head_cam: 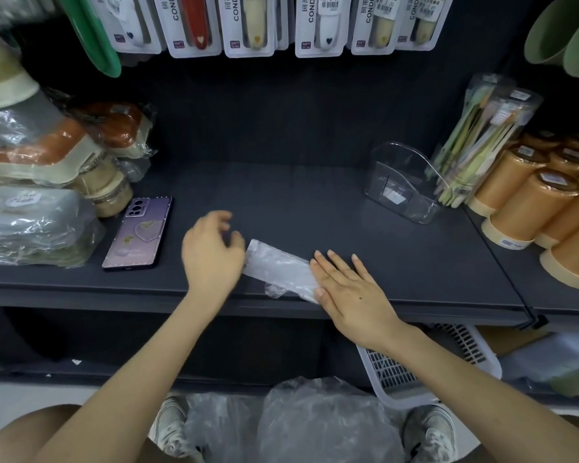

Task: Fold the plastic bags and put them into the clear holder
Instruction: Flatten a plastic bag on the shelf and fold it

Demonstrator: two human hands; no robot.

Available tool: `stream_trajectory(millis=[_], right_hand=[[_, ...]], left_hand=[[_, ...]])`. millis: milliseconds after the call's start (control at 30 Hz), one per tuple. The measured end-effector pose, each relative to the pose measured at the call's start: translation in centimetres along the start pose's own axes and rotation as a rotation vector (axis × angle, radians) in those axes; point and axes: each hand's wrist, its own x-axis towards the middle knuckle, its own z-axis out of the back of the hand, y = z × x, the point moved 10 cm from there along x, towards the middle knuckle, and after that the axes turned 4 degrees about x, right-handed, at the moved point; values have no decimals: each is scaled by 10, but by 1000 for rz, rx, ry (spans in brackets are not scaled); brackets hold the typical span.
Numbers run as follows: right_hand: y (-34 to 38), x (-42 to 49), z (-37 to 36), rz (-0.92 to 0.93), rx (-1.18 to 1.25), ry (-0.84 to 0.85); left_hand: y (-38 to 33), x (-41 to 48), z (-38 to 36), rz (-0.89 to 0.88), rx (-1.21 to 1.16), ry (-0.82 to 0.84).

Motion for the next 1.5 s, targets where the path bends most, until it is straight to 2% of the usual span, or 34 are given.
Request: stream_trajectory(millis=[67,100,133,200,267,500,633,700,767,867,933,1033,1067,1200,1233,1367,1500], right_hand=[[0,0,0,3,4,-7],[0,1,0,3,4,-9],[0,1,0,5,4,-9],[0,1,0,7,-6,-9],[-1,0,-2,1,-22,-1],[-16,-12,0,-48,-49,48],[-40,-31,7,-149,-38,88],[-39,-30,17,-199,-6,43],[-21,-22,25,-196,-18,-21],[10,-11,12,-111,-75,-17],[10,-13,1,-89,-84,24],[-15,-27,5,-156,-19,42],[-25,-32,13,-217,10,-10],[-38,-55,59,-424,70,-602],[-36,-56,60,-463,65,-654],[-35,-41,41,-660,169,-440],[-35,-38,39,-739,191,-442]], left_hand=[[-55,-31,-19,-524,158,40],[-71,-51,-39,-701,250,129],[-77,-66,-60,-777,347,260],[-65,-76,-86,-705,490,469],[-40,-71,-94,-578,520,558],[-16,-61,-84,-547,535,578],[-18,-63,-85,-549,562,578],[-18,-63,-85,-548,571,574],[-18,-62,-86,-550,573,567],[-18,-62,-86,-550,559,563],[-17,-62,-86,-554,560,563],[-19,-62,-85,-557,567,555],[-19,-62,-85,-558,572,549],[-16,-63,-86,-557,598,551],[-16,-63,-87,-555,600,558],[-15,-62,-88,-546,593,574],[-11,-62,-88,-510,552,606]])
